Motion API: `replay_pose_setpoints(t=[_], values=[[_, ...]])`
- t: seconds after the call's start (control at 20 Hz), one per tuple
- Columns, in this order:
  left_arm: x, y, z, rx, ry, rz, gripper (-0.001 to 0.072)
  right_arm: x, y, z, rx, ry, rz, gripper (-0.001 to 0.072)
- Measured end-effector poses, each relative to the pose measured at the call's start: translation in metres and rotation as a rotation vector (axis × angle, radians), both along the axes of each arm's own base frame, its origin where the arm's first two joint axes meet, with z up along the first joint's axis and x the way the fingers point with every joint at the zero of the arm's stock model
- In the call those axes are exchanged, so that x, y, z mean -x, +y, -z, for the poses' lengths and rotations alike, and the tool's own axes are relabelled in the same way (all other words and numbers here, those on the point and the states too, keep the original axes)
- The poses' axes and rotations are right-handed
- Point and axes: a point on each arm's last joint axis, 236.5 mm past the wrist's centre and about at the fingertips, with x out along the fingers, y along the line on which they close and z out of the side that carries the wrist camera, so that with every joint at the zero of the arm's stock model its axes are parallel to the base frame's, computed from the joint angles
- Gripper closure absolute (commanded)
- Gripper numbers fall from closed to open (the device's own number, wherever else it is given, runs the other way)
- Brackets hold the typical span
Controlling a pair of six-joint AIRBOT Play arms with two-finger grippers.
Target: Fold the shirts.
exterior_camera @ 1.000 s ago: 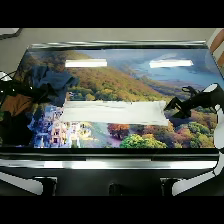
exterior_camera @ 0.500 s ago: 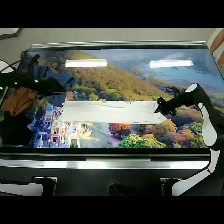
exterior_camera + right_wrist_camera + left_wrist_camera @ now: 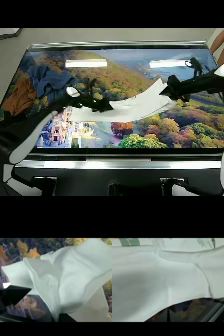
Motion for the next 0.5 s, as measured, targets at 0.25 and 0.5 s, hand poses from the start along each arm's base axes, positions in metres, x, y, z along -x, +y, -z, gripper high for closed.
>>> replay_pose_setpoints(t=[0.25,0.5], values=[[0.034,-0.103,0.018,0.221,0.151,-0.001,0.0678,0.048,0.014,-0.064,-0.001,-0.075,-0.017,0.0668],[0.071,-0.171,0.016,0.308,0.203,0.069,0.0679,0.083,0.021,-0.095,0.017,-0.123,-0.034,0.0667]])
